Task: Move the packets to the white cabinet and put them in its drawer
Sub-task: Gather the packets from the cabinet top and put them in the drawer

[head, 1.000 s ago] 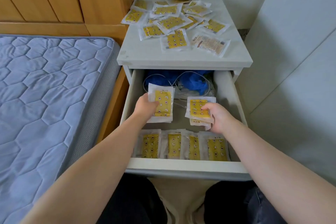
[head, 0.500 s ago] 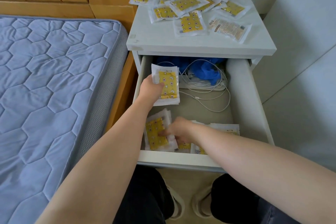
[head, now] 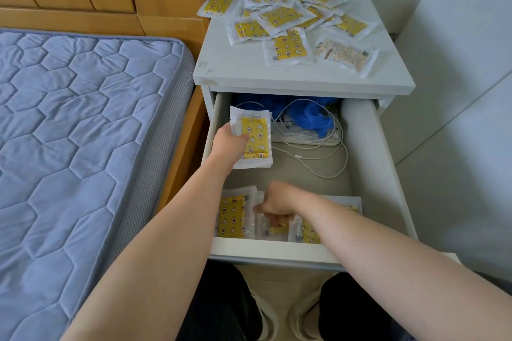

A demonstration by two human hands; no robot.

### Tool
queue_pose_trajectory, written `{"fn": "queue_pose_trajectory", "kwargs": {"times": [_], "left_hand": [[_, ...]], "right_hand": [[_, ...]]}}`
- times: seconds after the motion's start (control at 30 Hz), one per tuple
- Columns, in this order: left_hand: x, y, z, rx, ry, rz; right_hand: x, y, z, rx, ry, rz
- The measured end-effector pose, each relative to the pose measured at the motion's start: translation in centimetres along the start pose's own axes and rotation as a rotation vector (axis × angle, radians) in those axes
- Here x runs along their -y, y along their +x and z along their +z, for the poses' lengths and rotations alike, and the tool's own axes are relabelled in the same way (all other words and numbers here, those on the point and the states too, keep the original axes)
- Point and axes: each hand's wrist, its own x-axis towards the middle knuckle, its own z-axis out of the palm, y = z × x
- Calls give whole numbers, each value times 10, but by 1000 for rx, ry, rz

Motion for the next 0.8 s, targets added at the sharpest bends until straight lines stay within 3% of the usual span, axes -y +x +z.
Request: {"fn": "queue_pose_trajectory", "kwargs": {"times": [0.1,0.17,0.23,0.4,0.6,0.73,0.8], "left_hand": [[2,-1,1,71,21,-13],[4,-3,3,163,58,-8],[5,-5,6,263,97,14],[5,-9,10,470,166,104],[7,-9,9,569,270,134],[5,-5,8,392,100,56],[10,2,11,285,164,15]], "right_hand": [[-24,-1,-27,-355,64,60],[-40,-2,-41,-631,249,8],[-49,-3,-51,-726,474,-114],[-50,-3,-60,-530,612,-251],[-57,3,-63,-429,781,-172],[-70,-3,-72,-355,1009,-45],[-76,-3,-70,-249,1005,17]]}}
